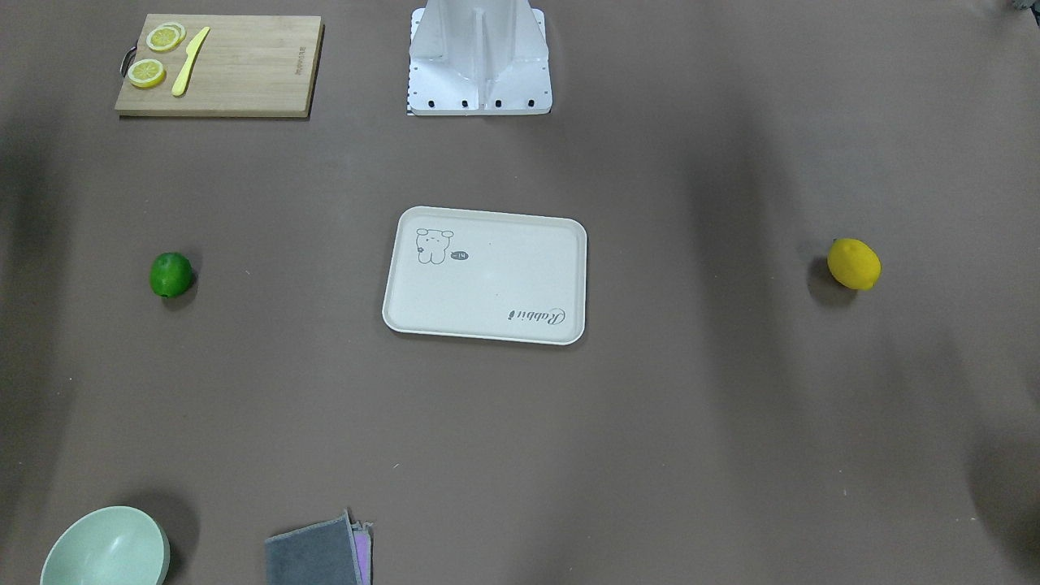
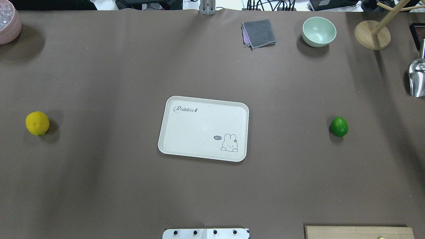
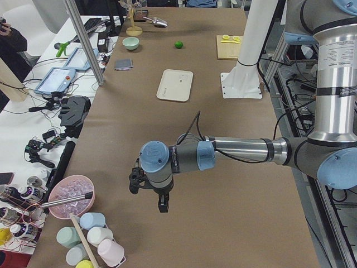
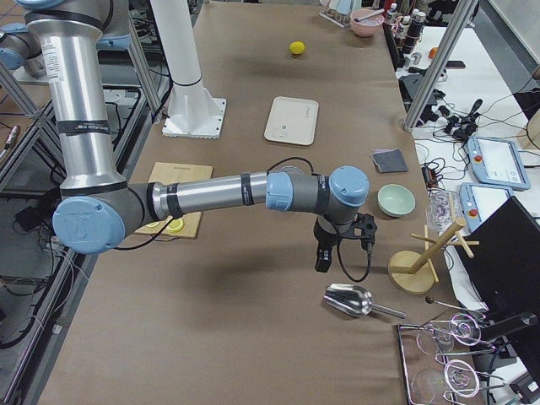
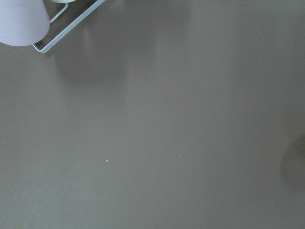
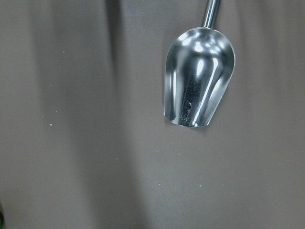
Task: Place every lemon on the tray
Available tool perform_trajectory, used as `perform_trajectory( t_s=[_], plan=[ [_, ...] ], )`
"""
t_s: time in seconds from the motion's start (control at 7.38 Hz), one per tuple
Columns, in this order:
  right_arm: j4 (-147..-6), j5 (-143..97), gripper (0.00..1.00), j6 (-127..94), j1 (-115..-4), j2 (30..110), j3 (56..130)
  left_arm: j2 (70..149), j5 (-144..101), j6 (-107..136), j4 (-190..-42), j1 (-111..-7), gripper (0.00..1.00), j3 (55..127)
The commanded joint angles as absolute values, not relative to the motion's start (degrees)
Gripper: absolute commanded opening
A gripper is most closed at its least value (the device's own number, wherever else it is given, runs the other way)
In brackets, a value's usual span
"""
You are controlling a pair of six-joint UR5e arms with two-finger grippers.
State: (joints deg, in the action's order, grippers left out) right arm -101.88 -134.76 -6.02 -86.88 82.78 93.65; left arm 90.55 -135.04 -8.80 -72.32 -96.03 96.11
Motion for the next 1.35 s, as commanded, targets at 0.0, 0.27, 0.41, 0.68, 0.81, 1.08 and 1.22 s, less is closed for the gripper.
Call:
perform_trajectory(
  t_s=[0.0,0.27,0.41,0.68,0.81,1.08,1.22],
  plan=[
    [-102.3,-136.6,1.00,-7.4,-81.9,81.9,95.8,95.2,-135.0,-8.3,-68.2,-95.5,0.99,96.9],
    [-101.9,-137.3,1.00,-13.4,-75.8,81.0,98.1,96.5,-135.4,-7.7,-67.9,-93.1,0.99,98.3],
    [-101.8,-137.4,1.00,-16.8,-72.8,79.3,98.0,96.9,-135.6,-2.3,-68.2,-91.2,0.99,99.4],
    [-101.7,-137.4,1.00,-20.2,-66.9,76.1,96.4,96.9,-135.6,5.8,-68.6,-84.6,0.99,103.9],
    [-101.7,-137.3,1.00,-23.8,-64.7,74.5,94.9,96.9,-135.6,6.4,-68.7,-83.9,0.99,105.4],
    [-100.9,-137.4,0.99,-25.1,-62.1,73.3,92.0,96.2,-135.0,15.2,-71.4,-78.3,0.99,108.4],
    [-100.9,-137.4,0.99,-25.1,-60.0,72.2,91.0,96.4,-135.0,17.6,-71.7,-75.8,0.98,108.7]
  ],
)
